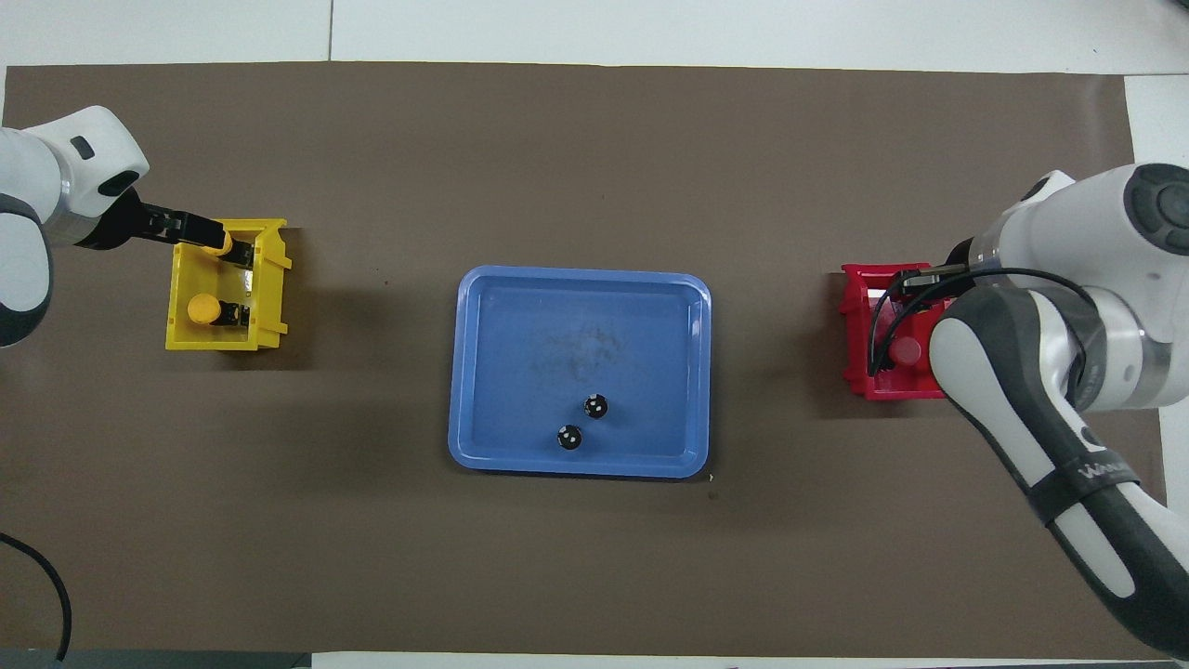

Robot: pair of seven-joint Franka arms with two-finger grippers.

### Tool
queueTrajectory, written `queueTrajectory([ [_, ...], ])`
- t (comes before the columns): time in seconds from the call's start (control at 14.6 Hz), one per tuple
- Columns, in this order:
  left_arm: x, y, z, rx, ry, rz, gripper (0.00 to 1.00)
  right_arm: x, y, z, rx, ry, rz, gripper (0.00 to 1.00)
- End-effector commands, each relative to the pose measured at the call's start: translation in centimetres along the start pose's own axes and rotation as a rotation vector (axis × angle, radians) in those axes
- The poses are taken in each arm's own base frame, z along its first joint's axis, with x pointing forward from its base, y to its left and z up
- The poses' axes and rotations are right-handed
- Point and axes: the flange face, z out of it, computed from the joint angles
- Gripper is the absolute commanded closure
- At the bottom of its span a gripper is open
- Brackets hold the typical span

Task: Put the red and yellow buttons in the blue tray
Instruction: 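Place the red button in the blue tray while the left gripper grasps a yellow button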

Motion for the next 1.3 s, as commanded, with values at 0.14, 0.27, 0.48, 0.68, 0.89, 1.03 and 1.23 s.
queueTrajectory([
  [0.14,0.4,-0.8,2.5,-0.014,0.027,-0.148,0.09,4.6,-11.0,-7.4,0.024,0.046,0.012,0.66],
  [0.27,0.6,-0.5,3.2,-0.013,0.034,-0.172,0.11,3.9,-19.3,-6.4,0.051,0.090,0.089,0.66],
  [0.48,0.6,0.2,4.0,-0.016,0.026,-0.204,0.20,2.1,-30.4,-0.4,0.061,0.090,0.152,0.66],
  [0.68,0.3,0.0,4.6,-0.014,0.029,-0.208,0.26,0.9,-34.7,4.2,0.008,0.093,0.169,0.66],
  [0.89,0.1,-0.2,5.5,-0.012,0.033,-0.211,0.27,-0.3,-36.8,5.6,0.007,0.084,0.196,0.65],
  [1.03,0.1,-0.6,6.3,-0.011,0.033,-0.214,0.27,-1.5,-38.4,6.9,0.001,0.072,0.197,0.65],
  [1.23,0.1,-0.7,6.7,-0.010,0.038,-0.216,0.35,-2.0,-38.4,7.6,-0.005,0.063,0.211,0.63],
])
